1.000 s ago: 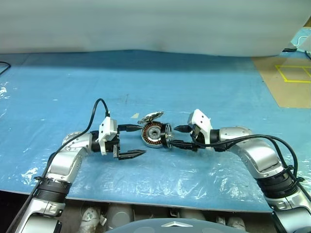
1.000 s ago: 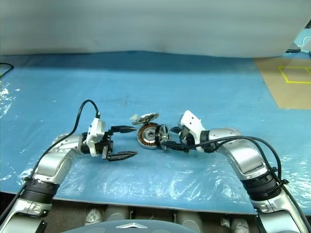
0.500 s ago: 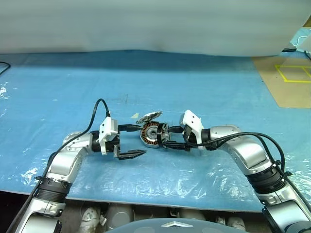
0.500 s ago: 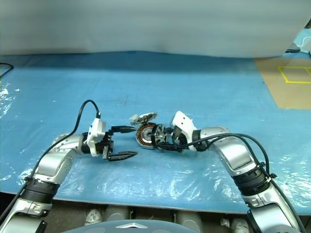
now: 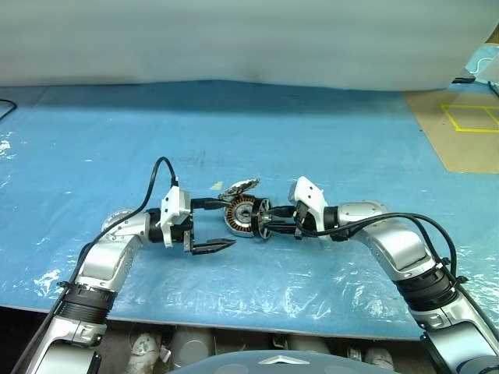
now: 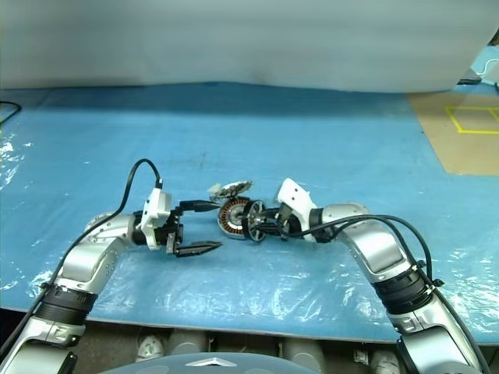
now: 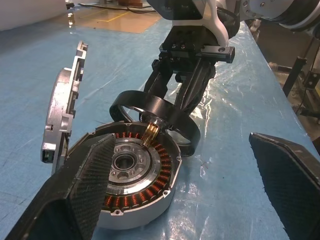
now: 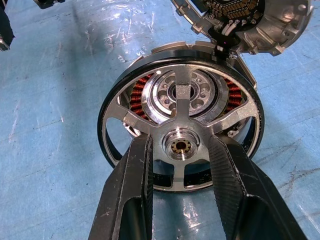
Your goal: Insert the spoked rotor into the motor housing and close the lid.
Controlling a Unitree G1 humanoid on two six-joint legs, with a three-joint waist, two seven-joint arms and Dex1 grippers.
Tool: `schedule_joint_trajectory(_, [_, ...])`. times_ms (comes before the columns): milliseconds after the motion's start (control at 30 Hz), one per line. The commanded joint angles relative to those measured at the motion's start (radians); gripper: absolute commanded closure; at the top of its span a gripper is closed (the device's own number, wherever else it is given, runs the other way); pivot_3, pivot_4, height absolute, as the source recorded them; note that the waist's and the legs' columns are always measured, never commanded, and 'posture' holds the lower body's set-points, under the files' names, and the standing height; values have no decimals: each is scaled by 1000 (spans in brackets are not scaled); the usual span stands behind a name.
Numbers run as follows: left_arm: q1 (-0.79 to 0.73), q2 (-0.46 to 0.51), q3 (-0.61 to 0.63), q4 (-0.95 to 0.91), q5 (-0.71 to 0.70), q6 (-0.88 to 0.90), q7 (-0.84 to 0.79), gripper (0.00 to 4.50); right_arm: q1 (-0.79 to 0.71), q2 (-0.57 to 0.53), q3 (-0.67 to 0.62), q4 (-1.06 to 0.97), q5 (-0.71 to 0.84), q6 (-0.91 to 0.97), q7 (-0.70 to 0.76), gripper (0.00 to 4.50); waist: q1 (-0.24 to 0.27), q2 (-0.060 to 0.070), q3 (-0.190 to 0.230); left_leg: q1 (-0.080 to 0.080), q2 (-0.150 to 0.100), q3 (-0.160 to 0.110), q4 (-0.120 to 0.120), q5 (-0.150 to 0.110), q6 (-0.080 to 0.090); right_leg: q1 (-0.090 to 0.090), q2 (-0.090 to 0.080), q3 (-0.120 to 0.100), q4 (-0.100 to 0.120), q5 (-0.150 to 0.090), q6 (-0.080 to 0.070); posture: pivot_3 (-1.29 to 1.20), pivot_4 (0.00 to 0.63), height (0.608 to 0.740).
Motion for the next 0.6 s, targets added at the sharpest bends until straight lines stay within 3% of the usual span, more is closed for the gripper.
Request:
schedule_joint_trajectory(33, [-10,-2,2,-18,-8,-13,-1,0,11,-2,-20,-26,11,10,-3,3292,0,0,0,0,0,0,0,0,0,0,0,0,0,0,0,0,150,740])
schedule_joint_trajectory(400, [-1,9,11,-20,-20,-9,-17,0,140,-103,-267,-217,193,125,4,3292,9,0,0,0,0,0,0,0,0,0,0,0,-1,0,0,0,150,740])
schedule_joint_trajectory(600, [-36,2,1,-5,-18,11,-19,0,91,-38,-296,-272,291,198,-60,3292,3,0,0,1,0,0,0,0,0,0,0,0,0,0,0,0,150,740])
